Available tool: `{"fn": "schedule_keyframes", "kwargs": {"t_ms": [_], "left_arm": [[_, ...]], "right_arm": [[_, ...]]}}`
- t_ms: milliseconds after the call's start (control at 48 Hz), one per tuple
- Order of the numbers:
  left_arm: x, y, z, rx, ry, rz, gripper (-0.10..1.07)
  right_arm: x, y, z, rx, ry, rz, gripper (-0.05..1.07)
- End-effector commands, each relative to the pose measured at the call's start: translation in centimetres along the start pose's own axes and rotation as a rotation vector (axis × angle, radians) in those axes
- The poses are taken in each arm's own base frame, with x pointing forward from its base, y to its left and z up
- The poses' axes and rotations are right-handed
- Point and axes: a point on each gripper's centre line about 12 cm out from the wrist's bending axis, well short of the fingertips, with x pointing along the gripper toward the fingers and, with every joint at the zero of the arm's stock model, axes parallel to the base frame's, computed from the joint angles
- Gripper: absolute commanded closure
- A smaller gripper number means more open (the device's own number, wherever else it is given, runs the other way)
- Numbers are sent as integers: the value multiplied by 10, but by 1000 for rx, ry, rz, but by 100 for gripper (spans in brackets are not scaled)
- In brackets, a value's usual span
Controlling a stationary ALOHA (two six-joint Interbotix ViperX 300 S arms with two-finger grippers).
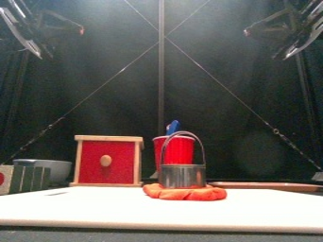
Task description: Cut dough and remove excess
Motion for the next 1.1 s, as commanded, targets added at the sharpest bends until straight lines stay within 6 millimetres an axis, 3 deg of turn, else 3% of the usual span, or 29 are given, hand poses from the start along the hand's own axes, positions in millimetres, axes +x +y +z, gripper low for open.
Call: {"fn": "schedule_keyframes", "kwargs": {"t_ms": [0, 167, 354, 667, 938, 1083], "left_arm": [[7, 0, -5, -13, -2, 2, 107], [18, -4, -20, -1, 37, -20, 98], [35, -8, -48, -6, 141, -32, 98], [74, -23, -90, 4, 299, -81, 97], [109, -33, -124, 13, 414, -105, 90], [127, -38, -143, 19, 466, -113, 82]], "right_arm": [[3, 1, -6, 10, 23, 7, 106], [18, 2, -22, 44, 103, 6, 99], [43, 7, -39, 74, 199, 18, 99], [88, 33, -65, 133, 337, 72, 98], [108, 51, -77, 243, 410, 66, 96], [114, 53, -91, 268, 455, 46, 89]]}}
